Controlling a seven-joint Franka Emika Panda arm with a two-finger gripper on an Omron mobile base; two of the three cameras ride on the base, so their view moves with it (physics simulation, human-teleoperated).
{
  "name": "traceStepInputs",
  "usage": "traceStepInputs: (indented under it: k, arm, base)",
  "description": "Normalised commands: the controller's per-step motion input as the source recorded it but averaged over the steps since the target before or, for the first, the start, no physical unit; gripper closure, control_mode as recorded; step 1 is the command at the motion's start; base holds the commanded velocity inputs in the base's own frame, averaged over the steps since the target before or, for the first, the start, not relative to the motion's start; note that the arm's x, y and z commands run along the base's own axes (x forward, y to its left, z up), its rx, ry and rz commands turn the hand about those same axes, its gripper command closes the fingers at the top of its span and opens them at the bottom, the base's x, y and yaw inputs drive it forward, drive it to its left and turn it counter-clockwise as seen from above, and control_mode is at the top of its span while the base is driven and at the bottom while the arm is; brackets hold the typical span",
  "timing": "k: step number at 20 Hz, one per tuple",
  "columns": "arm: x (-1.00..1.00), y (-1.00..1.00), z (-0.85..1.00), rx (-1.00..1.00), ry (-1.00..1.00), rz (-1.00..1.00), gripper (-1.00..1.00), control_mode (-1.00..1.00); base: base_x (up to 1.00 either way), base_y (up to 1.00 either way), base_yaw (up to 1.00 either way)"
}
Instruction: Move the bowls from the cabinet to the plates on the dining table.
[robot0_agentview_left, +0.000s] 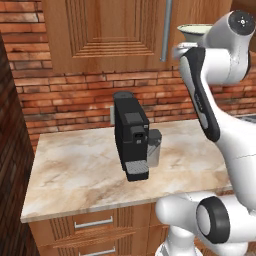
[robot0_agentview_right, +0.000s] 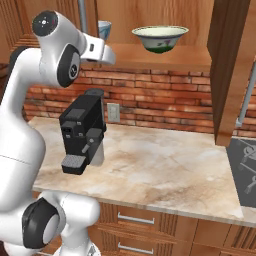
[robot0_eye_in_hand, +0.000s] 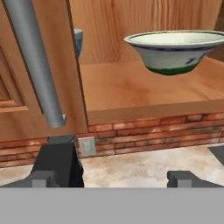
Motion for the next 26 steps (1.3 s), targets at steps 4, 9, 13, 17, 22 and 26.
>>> traceStepInputs:
  k: [4,9,13,17,22,26]
  arm:
    - [0.41,0.32,0.03,0.01,-0.01,0.17,-1.00,-1.00]
    - [0.44,0.27,0.05,0.00,-0.04,0.12,-1.00,-1.00]
    - [0.50,0.19,0.02,0.00,-0.05,0.08,-1.00,-1.00]
    - [0.68,0.00,0.07,0.00,-0.08,0.01,-1.00,-1.00]
    - [0.57,0.11,0.14,0.00,-0.08,0.00,-1.00,-1.00]
    - [0.47,0.39,0.03,-0.02,-0.05,0.00,-1.00,-1.00]
  base:
    - [0.00,0.00,0.00]
    - [0.00,0.00,0.00]
    - [0.00,0.00,0.00]
    - [0.00,0.00,0.00]
    - [0.00,0.00,0.00]
    - [0.00,0.00,0.00]
